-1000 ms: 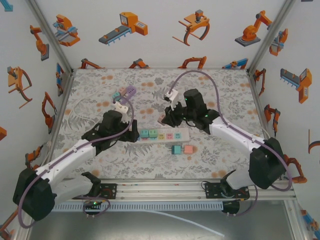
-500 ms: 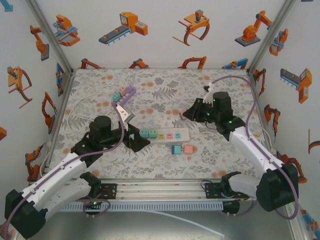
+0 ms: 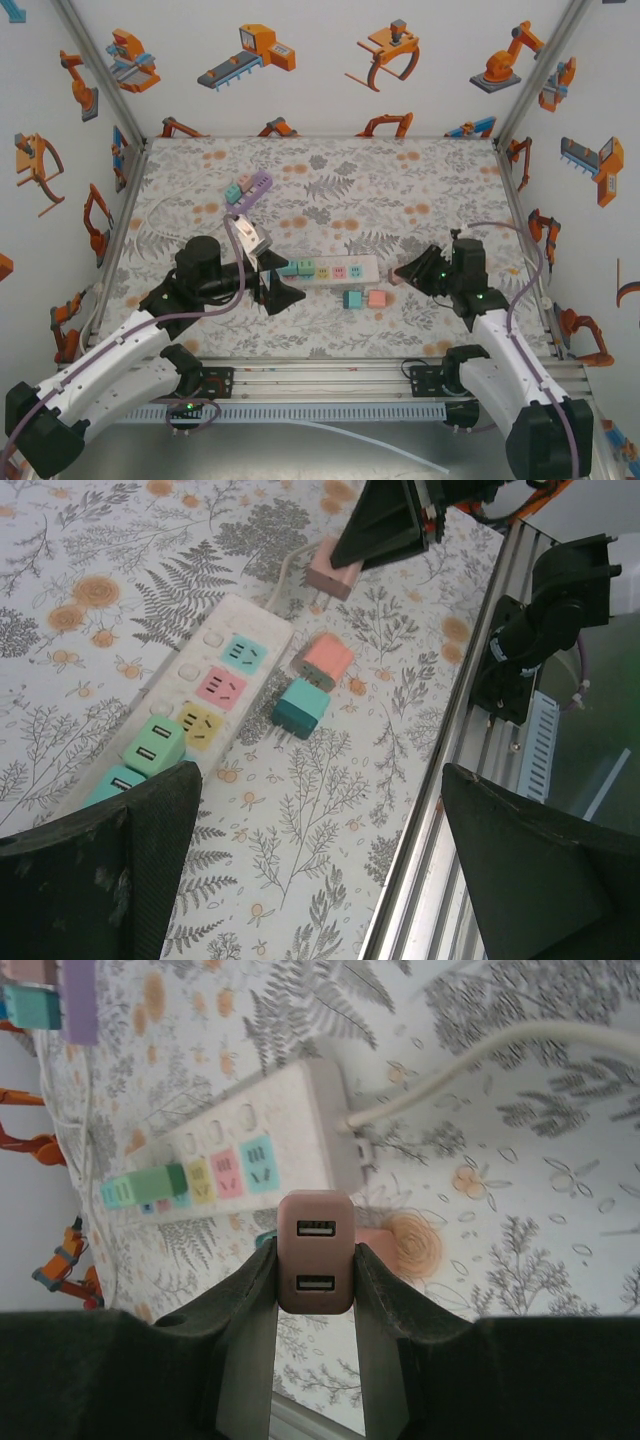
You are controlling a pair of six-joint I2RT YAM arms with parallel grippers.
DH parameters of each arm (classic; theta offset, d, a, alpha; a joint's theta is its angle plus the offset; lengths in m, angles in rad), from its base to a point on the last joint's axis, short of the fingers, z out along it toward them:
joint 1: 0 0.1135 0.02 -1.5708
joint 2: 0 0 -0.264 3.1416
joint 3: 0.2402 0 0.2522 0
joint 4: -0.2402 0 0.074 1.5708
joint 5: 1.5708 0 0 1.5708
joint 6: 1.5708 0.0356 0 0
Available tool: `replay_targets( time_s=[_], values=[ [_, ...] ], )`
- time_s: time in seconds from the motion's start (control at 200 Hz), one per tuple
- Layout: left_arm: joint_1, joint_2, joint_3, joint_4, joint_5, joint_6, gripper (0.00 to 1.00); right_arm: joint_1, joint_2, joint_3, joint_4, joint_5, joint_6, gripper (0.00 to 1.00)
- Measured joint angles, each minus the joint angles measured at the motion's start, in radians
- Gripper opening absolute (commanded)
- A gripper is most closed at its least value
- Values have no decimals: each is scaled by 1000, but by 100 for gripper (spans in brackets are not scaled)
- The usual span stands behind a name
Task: Pull the plug off the socket
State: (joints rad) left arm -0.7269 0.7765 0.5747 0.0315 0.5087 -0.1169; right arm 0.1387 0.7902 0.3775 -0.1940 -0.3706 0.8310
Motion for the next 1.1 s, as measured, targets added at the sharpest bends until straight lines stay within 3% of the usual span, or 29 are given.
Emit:
replay_targets(
  time_s=[0.235,0.436,0.716,1.097],
  values=[
    [-6,23,0,6,-11,3,97,0,-67,-166,25,27,84,12],
    [-13,29,0,6,-24,4,97,0,-93,-198,60,17,109,15],
    [-16,53,0,6,-48,4,97,0,-69,-213,90,-31,120,34],
    [-21,59,0,5,-84,4,97,0,-34,-193,28,0,119,47]
  ],
)
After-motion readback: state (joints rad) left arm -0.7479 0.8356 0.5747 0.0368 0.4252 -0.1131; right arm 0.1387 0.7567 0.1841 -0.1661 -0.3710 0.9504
